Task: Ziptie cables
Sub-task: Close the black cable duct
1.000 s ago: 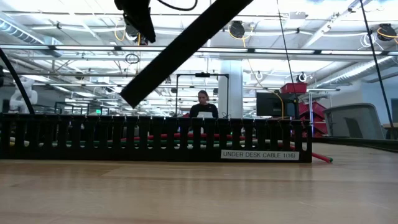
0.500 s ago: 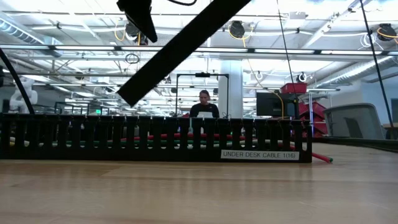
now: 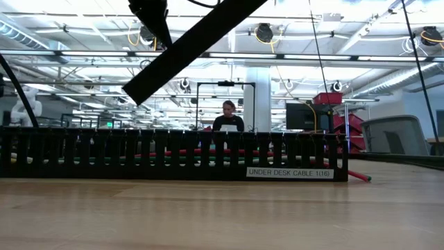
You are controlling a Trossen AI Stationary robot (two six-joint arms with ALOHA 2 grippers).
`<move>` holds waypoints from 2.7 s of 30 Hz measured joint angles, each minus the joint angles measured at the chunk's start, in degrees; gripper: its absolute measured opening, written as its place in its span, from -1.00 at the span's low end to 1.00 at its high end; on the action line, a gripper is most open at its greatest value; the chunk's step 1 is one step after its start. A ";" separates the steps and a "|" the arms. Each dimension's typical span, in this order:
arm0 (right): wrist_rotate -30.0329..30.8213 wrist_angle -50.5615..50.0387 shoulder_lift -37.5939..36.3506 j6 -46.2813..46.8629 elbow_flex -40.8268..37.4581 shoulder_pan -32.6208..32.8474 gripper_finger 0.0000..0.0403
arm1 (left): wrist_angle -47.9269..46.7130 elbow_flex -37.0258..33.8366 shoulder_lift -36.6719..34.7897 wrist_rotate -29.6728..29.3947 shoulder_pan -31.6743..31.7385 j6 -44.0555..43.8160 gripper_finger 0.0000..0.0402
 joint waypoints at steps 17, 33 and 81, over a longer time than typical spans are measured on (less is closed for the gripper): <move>0.13 0.71 -0.02 0.00 2.75 1.20 -1.00 | -3.69 0.02 1.57 -3.29 0.42 0.65 -0.50; 0.88 0.28 0.00 6.17 2.86 1.95 -1.00 | -3.44 0.03 1.86 -11.08 0.90 2.70 -0.91; -31.34 -2.68 7.71 47.98 -8.88 -16.11 0.18 | 18.21 -21.59 5.75 -47.36 -4.26 22.74 -0.91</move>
